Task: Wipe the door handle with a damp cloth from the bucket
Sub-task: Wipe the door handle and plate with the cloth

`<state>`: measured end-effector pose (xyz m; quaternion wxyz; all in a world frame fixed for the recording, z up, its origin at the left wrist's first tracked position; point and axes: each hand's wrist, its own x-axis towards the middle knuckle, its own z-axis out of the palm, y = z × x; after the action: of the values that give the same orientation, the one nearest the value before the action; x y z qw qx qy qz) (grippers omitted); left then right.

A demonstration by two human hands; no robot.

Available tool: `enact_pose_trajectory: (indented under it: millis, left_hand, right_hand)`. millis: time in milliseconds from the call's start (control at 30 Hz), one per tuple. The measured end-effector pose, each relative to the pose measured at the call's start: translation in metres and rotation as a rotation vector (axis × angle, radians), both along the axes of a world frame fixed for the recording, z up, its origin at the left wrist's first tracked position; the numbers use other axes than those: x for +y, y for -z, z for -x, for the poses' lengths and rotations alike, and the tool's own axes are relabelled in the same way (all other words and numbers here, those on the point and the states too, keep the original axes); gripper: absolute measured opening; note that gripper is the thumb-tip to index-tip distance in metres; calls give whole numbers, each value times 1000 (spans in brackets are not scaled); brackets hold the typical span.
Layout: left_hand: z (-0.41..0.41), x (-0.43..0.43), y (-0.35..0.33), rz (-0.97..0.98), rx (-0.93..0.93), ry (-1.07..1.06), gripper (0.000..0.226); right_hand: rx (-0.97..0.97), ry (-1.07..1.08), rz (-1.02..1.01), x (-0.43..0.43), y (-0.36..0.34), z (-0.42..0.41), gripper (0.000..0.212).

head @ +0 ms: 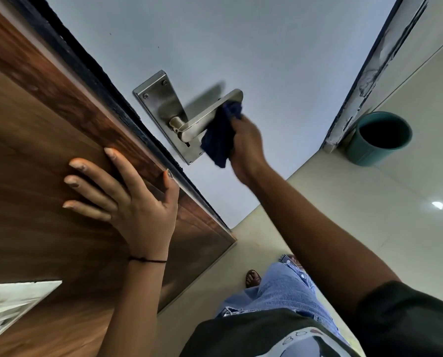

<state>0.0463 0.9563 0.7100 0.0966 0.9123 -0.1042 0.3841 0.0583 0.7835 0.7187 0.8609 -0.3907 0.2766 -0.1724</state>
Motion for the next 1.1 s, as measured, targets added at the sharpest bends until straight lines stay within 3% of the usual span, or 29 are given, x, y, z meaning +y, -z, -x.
enact_pose_trajectory:
  millis: [133, 367, 500, 700, 1100]
  left_hand:
    - [0, 0, 0, -6, -2, -3, 75]
    - [1, 0, 0, 2, 5, -2, 74]
    - [0, 0, 1, -11, 6, -8, 74]
    - [0, -1, 1, -35, -27, -20, 76]
    - [-4, 0, 1, -96, -55, -19, 78]
  right_hand:
    - [36, 50, 4, -20, -6, 0, 12]
    - [55, -38, -76, 30, -4, -2, 16]
    - [120, -138, 7, 44, -4, 4, 31]
    - [165, -235, 156, 55, -7, 11, 34]
    - [90, -227, 409, 70, 11, 12, 33]
